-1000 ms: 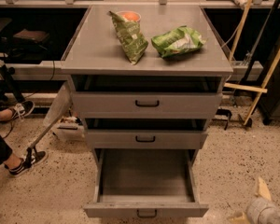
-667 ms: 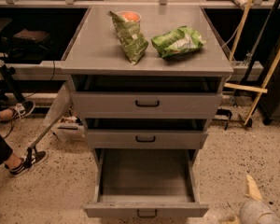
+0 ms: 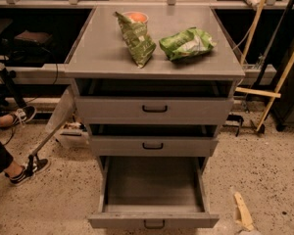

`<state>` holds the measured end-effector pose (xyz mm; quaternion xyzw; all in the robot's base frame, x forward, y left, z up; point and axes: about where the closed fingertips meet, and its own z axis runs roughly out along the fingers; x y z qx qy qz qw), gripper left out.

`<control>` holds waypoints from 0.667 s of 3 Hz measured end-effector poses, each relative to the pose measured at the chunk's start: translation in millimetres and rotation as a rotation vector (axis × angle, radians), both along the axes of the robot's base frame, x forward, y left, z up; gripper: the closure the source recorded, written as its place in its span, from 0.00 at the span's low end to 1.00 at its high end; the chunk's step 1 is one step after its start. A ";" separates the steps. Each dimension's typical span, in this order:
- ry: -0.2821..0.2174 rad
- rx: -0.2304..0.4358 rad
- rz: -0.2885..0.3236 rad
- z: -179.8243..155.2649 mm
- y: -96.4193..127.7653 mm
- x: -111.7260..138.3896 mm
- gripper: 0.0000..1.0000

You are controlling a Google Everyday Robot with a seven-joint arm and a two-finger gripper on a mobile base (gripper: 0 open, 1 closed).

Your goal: Open bottom drawer

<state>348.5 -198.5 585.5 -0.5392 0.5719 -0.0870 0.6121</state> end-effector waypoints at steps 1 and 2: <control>-0.087 0.065 0.024 47.5 10.4 -13.5 0.00; -0.087 0.065 0.024 47.5 10.3 -13.5 0.00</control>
Offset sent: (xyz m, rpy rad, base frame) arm -0.0131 0.0108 0.0474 0.0684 -0.0856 0.0232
